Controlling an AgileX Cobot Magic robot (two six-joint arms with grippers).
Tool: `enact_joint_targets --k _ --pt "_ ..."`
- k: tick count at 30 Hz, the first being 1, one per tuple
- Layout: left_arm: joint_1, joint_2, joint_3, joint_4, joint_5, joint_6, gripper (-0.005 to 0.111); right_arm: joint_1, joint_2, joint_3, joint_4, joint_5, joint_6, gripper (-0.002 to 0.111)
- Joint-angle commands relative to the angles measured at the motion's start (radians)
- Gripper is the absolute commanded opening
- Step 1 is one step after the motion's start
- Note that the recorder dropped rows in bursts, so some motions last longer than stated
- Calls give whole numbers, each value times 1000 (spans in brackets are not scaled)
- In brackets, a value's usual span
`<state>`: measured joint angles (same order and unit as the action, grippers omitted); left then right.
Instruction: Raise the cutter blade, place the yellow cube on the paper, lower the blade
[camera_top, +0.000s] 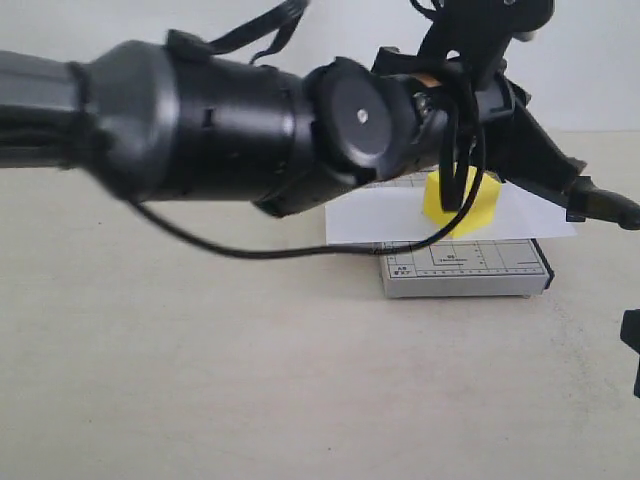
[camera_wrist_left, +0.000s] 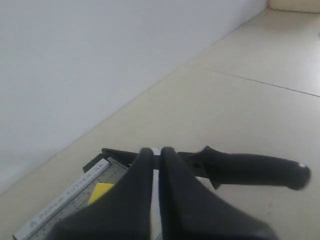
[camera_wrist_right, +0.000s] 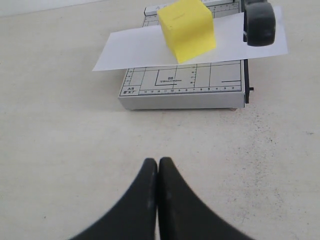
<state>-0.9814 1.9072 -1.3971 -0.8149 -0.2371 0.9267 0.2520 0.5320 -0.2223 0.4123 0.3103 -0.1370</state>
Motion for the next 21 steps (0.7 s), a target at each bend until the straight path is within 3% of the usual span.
enact_joint_targets --k 1,5,11,17,21 --pt "-59 -238 239 14 -172 -59 5 -2 2 2 1 -3 -4 0" --pt "-42 -439 391 11 -235 -90 5 -2 2 2 1 -3 -4 0" --pt "52 -696 568 -34 -223 -72 5 -2 2 2 1 -4 -9 0" --pt "187 -955 678 -393 -229 111 5 -2 2 2 1 -3 -6 0" --pt "234 -1090 778 -653 -335 367 5 -2 2 2 1 -3 -6 0"
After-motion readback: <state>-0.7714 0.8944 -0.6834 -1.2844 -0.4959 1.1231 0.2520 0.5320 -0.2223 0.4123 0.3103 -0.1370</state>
